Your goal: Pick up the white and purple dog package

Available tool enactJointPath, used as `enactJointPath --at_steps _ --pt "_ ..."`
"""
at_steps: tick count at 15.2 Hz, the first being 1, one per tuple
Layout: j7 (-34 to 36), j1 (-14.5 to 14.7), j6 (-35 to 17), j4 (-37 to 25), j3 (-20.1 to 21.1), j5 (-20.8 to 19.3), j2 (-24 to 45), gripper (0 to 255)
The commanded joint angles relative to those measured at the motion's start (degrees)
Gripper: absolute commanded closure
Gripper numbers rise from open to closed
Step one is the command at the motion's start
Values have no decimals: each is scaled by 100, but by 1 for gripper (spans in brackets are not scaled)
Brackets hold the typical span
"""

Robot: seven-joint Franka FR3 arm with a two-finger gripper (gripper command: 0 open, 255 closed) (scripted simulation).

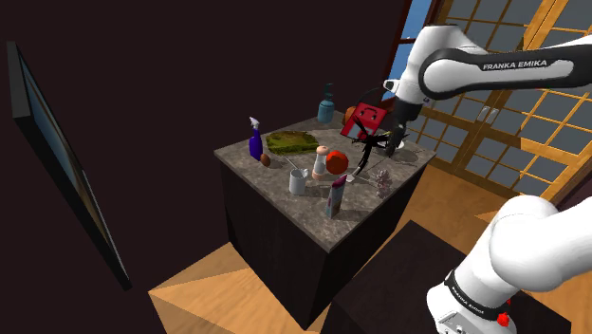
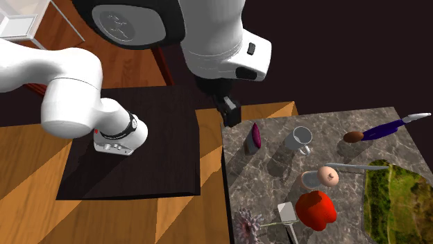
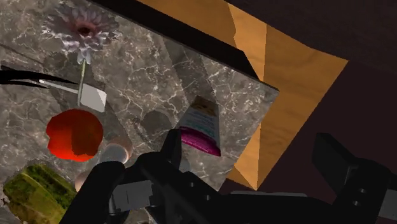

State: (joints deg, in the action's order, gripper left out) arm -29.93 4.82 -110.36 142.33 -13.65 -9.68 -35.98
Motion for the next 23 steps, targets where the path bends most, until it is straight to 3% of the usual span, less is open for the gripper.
enactJointPath --at_steps 1,7,13,19,23 --pt "-716 169 -388 25 -272 -84 357 0" --pt "-2764 732 -1451 -108 -982 -40 1601 0" --pt "-4995 1273 -2374 -467 -1437 537 3037 0" --pt "-7298 1409 -3061 -970 -1277 1456 4479 0" --pt "-7460 1344 -3289 -952 -1186 1627 4716 0"
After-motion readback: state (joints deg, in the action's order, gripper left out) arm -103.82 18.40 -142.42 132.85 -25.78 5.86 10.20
